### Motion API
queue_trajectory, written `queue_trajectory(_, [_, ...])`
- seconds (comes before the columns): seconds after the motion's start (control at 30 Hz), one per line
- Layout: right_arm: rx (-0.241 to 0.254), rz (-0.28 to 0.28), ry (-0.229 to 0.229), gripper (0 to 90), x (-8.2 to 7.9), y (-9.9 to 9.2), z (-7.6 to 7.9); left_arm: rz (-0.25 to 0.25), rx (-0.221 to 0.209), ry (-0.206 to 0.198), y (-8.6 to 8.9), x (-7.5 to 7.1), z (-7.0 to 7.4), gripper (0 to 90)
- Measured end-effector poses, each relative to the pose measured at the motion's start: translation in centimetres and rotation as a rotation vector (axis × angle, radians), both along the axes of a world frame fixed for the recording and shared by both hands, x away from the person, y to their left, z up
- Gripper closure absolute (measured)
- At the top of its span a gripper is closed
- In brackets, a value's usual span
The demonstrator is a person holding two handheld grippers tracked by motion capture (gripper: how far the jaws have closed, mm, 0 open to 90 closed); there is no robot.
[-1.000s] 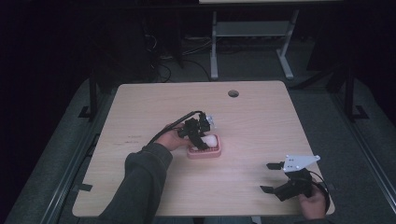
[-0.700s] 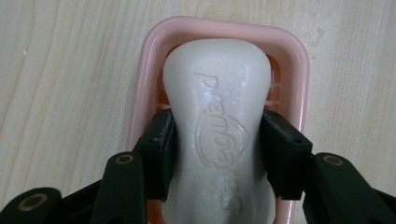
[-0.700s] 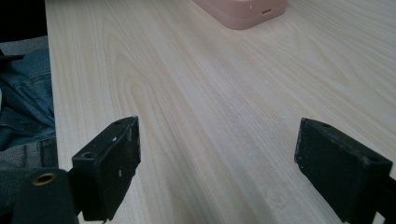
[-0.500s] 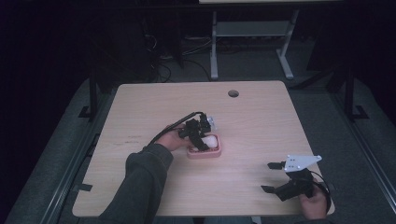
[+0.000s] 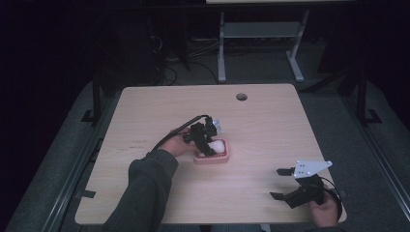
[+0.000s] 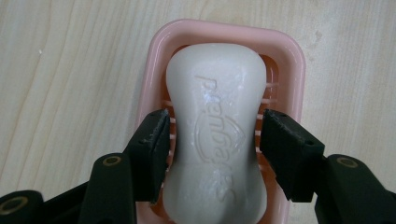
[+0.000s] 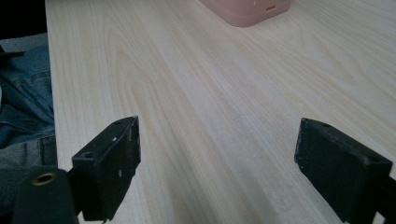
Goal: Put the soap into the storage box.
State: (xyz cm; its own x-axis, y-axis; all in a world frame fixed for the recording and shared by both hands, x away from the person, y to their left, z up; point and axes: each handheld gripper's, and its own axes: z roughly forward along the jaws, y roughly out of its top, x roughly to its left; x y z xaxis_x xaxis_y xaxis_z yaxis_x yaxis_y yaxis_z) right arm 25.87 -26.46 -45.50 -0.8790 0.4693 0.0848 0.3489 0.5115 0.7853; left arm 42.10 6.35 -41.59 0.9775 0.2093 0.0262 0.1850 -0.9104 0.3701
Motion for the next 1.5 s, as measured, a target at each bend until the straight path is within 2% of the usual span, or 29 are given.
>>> queue_trajectory(0.07, [-0.003, 0.000, 0.002, 14.0, 0.0, 0.1, 0.0, 0.007, -0.003, 0.006, 0.2, -0.1, 0.2, 41.8])
queue_trajectory(0.3, [0.000, -0.007, -0.001, 14.0, 0.1, 0.0, 0.0, 0.015, -0.021, -0.029, 1.0, -0.7, 1.1, 36.8])
queue_trajectory(0.47, [-0.001, -0.012, -0.001, 14.1, 0.0, 0.0, 0.0, 0.030, -0.021, -0.033, 1.6, -1.0, 1.4, 34.0])
queue_trajectory(0.57, [-0.002, -0.014, -0.001, 14.0, 0.0, 0.0, 0.0, 0.037, -0.038, -0.033, 2.0, -1.4, 1.7, 32.4])
queue_trajectory(0.77, [-0.004, -0.018, -0.001, 14.0, 0.0, 0.1, 0.0, 0.053, -0.035, -0.029, 2.9, -1.8, 1.5, 31.0])
queue_trajectory(0.9, [-0.003, -0.025, 0.001, 14.1, 0.1, 0.0, 0.0, 0.062, -0.056, -0.019, 3.3, -2.0, 1.6, 29.8])
queue_trajectory(1.27, [-0.001, -0.040, 0.000, 14.1, 0.1, -0.3, 0.0, 0.067, -0.059, -0.037, 4.1, -2.7, 1.8, 28.5])
queue_trajectory(1.5, [-0.003, -0.049, 0.002, 14.1, 0.1, -0.4, 0.0, 0.074, -0.075, -0.047, 4.7, -3.4, 2.0, 28.0])
